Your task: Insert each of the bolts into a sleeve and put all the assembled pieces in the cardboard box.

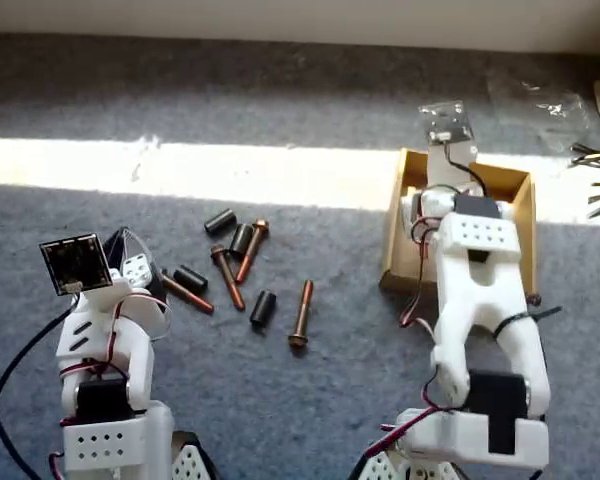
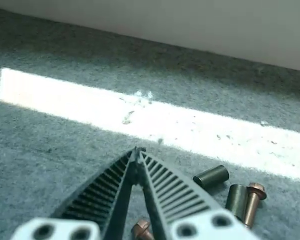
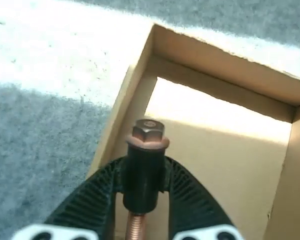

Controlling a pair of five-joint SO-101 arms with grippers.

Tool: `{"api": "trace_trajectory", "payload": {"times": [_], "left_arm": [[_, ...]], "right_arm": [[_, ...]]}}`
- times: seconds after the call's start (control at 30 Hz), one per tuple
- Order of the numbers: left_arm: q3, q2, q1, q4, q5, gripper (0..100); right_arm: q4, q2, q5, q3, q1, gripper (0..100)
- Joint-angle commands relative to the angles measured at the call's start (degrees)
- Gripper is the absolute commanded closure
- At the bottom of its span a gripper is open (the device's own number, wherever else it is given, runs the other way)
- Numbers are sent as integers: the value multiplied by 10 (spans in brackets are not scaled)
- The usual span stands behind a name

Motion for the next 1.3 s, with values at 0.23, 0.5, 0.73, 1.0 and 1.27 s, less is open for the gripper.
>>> {"api": "trace_trajectory", "payload": {"times": [0.23,0.5,0.73,1.0,1.27], "left_arm": [[-3,-7,-7,2,1,995],[-2,-7,-7,2,1,995],[9,-7,-7,2,1,995],[10,-7,-7,2,1,995],[10,-7,-7,2,1,995]], "right_arm": [[-1,178,-40,-155,23,988],[0,204,-40,-164,22,900],[0,203,-40,-164,22,871],[0,110,-40,-161,22,871],[38,-51,-40,-86,-15,871]]}}
